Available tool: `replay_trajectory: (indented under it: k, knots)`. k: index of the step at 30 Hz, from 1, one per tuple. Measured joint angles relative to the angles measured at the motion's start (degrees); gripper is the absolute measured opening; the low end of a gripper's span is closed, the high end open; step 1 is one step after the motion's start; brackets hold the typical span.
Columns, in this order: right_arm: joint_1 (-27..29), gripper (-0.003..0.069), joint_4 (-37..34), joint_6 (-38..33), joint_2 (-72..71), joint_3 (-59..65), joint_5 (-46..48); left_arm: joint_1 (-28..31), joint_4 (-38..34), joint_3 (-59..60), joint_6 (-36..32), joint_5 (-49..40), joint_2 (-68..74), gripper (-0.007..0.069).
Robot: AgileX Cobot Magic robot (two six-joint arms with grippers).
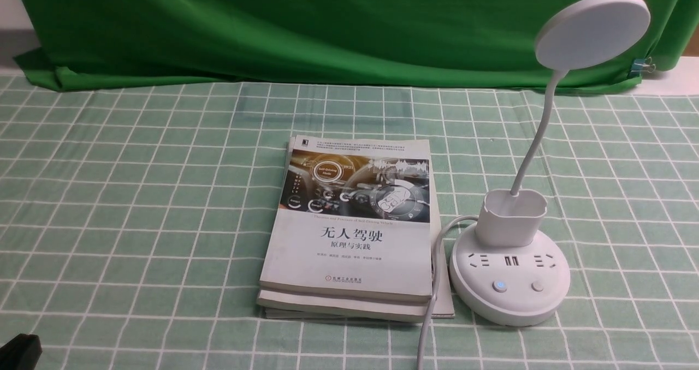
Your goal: Turn off the desk lamp on the blue coffee tablecloth by hand.
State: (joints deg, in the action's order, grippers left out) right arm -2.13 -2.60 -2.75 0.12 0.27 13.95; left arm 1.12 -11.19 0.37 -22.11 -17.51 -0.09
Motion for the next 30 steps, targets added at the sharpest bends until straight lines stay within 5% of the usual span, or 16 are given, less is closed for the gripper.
replay_trajectory:
  k: [30]
  knots:
    - [0.00,0.0206,0.00,0.00,0.00,0.00,0.00,0.00,0.00,0.00,0.00,0.00,0.00,0.0000]
